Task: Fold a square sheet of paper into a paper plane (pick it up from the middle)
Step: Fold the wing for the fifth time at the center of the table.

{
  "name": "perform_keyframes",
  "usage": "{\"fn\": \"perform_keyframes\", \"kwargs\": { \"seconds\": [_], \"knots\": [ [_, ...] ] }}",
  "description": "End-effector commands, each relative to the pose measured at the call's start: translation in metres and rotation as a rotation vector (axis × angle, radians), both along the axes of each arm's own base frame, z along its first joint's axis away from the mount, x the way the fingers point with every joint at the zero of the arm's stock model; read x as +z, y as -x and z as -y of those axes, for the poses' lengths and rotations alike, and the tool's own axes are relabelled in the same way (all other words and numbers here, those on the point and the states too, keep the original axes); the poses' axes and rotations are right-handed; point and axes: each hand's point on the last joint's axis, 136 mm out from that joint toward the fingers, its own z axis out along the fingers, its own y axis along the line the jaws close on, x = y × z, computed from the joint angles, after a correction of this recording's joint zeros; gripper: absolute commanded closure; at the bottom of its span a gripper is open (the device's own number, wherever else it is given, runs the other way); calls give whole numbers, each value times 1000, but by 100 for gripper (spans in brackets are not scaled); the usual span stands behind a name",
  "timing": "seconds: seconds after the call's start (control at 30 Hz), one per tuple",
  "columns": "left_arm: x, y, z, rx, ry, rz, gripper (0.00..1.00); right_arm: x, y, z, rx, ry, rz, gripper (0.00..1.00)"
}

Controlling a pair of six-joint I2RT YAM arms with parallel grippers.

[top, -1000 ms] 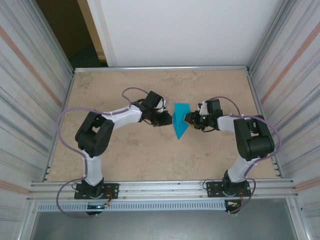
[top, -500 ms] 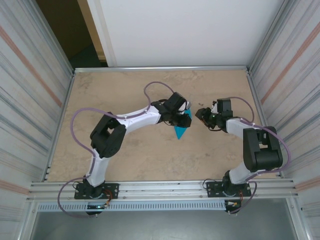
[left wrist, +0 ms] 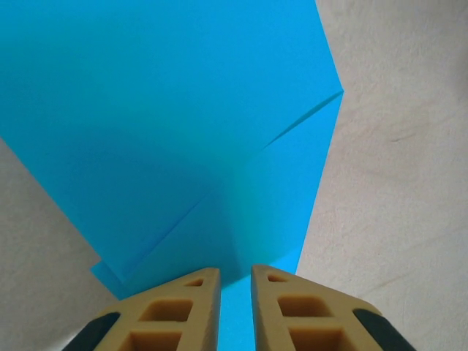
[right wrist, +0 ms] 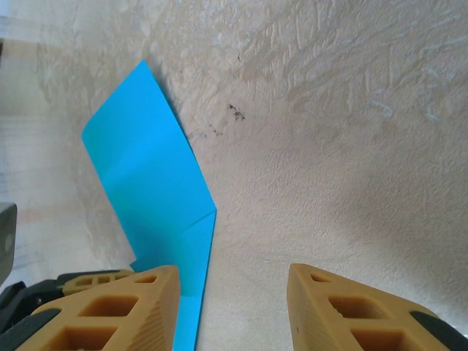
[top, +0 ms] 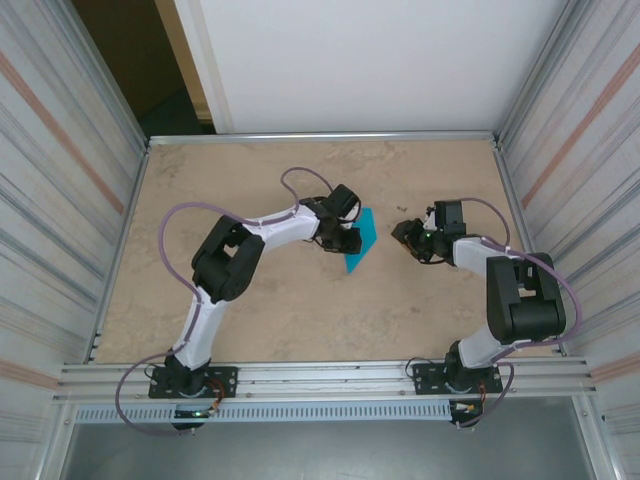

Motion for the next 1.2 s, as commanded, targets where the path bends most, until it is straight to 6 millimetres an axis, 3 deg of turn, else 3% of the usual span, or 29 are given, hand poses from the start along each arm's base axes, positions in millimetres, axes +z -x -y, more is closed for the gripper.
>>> {"fn": "perform_keyframes", "kwargs": {
  "seconds": [0.0,0.2,0.5,0.53,0.67,0.97,1.17],
  "knots": [
    [-13,5,-11,32,-5,-49,81,2,0,-16,71,-31,-29,56],
    [-20,6,-31,136,118,-144,80,-3,-2,-50,170,-65,-76,56],
    [-28,11,-59,247,248,-291,80,-14,-12,-80,162,-75,-143,57],
    [-17,10,-59,245,273,-283,80,-17,-12,-83,164,-78,-153,57],
    [-18,12,-68,258,302,-322,81,-20,-15,-98,205,-80,-165,59],
    [-26,15,-78,263,284,-332,84,-31,-24,-116,265,-73,-182,69],
    [-30,15,-78,262,281,-338,84,-37,-26,-122,285,-81,-194,70]
  ]
}}
